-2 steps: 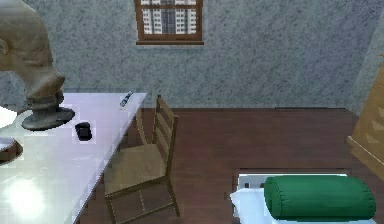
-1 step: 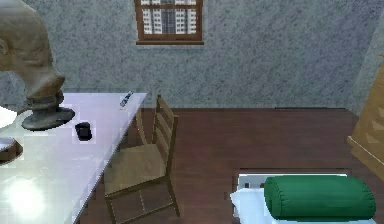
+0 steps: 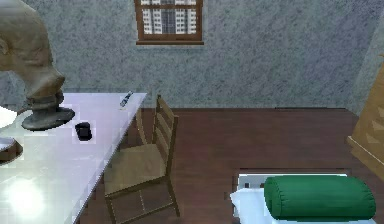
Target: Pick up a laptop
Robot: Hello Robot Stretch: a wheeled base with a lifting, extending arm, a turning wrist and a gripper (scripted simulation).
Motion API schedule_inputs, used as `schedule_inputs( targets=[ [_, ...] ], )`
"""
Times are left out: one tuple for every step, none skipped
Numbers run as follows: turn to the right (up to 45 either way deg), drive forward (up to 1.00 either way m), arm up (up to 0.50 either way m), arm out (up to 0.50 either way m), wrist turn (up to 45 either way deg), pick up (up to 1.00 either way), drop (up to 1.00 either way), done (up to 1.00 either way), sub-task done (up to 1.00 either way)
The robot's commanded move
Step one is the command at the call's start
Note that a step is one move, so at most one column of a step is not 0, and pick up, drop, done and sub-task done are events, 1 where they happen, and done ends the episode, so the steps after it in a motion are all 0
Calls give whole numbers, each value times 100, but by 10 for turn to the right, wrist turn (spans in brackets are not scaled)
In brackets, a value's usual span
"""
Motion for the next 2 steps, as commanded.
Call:
schedule_inputs(
  targets=[
    [0,0,10,0,0,0,0,0,0],
    [0,0,0,0,0,0,0,100,0]
  ],
)
